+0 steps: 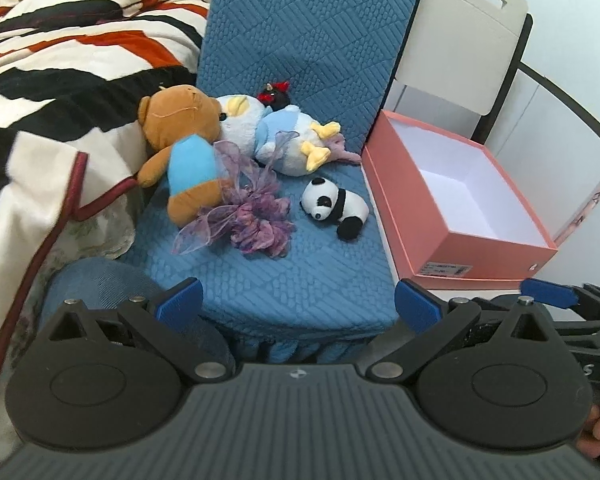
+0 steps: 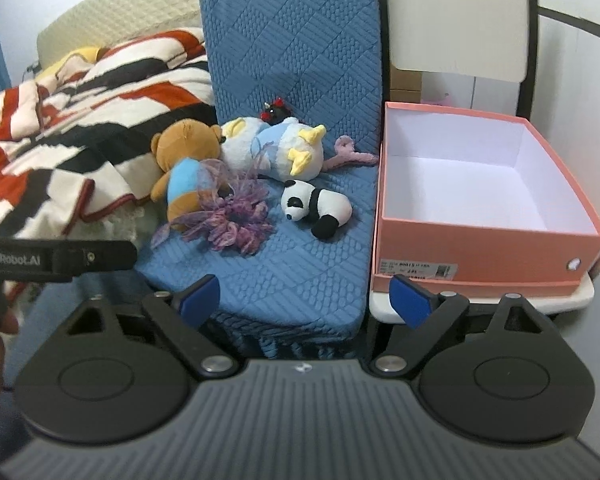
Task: Organize objects
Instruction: 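Move both tools toward the plush toys on the blue seat, then grasp the purple ribbon scarf with the left tool while the right tool grasps the panda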
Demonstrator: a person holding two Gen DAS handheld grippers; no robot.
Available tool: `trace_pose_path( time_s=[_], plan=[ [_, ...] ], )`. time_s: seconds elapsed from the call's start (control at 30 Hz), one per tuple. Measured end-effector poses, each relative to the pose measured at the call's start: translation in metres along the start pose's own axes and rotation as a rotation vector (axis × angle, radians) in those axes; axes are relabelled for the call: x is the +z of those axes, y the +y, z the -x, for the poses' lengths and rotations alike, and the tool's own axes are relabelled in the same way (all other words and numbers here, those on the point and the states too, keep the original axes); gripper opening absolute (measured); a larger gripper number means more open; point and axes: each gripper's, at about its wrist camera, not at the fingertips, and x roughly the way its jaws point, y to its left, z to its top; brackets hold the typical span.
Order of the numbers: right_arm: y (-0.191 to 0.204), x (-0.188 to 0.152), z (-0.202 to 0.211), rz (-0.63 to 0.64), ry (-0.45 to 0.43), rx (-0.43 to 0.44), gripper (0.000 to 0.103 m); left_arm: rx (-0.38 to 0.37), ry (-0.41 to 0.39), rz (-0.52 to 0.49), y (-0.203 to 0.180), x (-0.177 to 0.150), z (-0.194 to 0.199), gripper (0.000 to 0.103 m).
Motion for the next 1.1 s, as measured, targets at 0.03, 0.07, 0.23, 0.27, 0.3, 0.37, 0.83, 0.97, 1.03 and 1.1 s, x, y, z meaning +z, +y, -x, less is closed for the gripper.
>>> trace_pose_path(
  time_s=[0.03,0.07,0.23,0.27,0.3,0.37,0.83,0.97,1.03,1.1],
  plan=[
    [0.0,0.0,-0.005,0.009,0.0,0.003,0.087,0.0,-0.001,0.002,0.001,0.001,-0.005,0.103],
    [0.0,0.0,-0.011,0.021,-0.002,0.008,0.086,0.004,0.001,0.004,0.002,0.002,-0.01,0.103],
    [0.006,0.0,-0.044,0.1,-0.01,0.035,0.086,0.027,0.031,0.03,0.011,0.01,-0.045,0.103],
    [0.008,0.0,-0.051,0.113,-0.011,0.041,0.086,0.034,0.034,0.034,0.012,0.01,-0.05,0.103],
    [0.009,0.001,-0.058,0.126,-0.011,0.045,0.086,0.045,0.037,0.044,0.015,0.011,-0.057,0.103],
    [0.011,0.002,-0.07,0.146,-0.022,0.053,0.086,0.048,0.037,0.052,0.018,0.014,-0.067,0.103],
    [0.024,0.008,-0.14,0.265,-0.091,0.065,0.086,0.091,0.066,0.051,0.032,0.033,-0.139,0.103],
    [0.022,0.012,-0.156,0.268,-0.092,0.049,0.086,0.072,0.088,0.103,0.047,0.039,-0.158,0.103],
    [0.025,0.013,-0.161,0.297,-0.116,0.044,0.086,0.075,0.096,0.118,0.051,0.042,-0.165,0.103],
    [0.029,0.012,-0.167,0.342,-0.147,0.038,0.086,0.087,0.092,0.122,0.054,0.046,-0.174,0.103]
  ],
)
